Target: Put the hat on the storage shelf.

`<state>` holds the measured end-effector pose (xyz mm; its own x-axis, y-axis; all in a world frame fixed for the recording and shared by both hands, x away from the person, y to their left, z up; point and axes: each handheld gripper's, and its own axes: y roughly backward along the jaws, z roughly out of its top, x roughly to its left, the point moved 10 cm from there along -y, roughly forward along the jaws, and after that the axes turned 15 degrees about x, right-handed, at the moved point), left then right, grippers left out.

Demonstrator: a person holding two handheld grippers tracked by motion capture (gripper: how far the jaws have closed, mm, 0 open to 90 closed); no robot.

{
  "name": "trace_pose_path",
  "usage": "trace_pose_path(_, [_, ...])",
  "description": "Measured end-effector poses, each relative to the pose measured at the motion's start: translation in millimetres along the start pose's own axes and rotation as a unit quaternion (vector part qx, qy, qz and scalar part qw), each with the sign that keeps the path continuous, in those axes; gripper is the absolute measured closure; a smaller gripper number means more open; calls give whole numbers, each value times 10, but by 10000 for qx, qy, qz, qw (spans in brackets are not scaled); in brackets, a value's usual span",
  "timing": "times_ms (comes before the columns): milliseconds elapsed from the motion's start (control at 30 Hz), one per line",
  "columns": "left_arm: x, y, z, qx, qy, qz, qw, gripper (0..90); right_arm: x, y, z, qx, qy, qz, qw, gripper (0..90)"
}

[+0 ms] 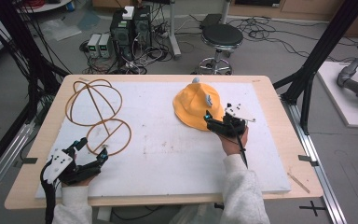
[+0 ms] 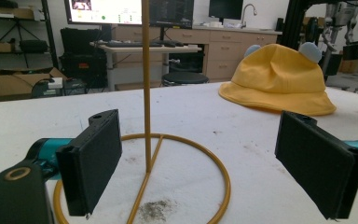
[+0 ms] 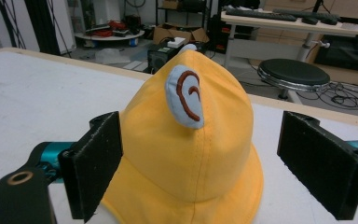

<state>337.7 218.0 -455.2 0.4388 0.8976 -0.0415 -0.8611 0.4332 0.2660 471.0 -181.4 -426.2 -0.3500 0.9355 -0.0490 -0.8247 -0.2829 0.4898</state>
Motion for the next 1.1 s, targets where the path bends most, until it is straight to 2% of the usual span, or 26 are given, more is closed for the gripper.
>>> trace_pose_path(267, [5,-2,0,12,14,-8,10000,149,12,-129,13,113,5,-163,9998,165])
trace_pose_path(300, [3,-3,-2,23,0,-7,10000,149,8,-139,51,48,67,-275,9996,168])
trace_pose_path(567, [7,-4,-1,19,37,-13,10000,149,31,-263,139,-20,69,-420,9991,205])
trace_pose_path(733, [6,-3,-2,20,29,-11,10000,149,38,-329,140,26,32,-408,9992,207])
trace_pose_path(1000, [6,-3,-1,17,37,-18,10000,149,115,-382,192,-81,200,-414,9989,268])
trace_pose_path(1100, [6,-4,-1,15,42,-16,10000,149,102,-413,178,-15,199,-441,9988,284])
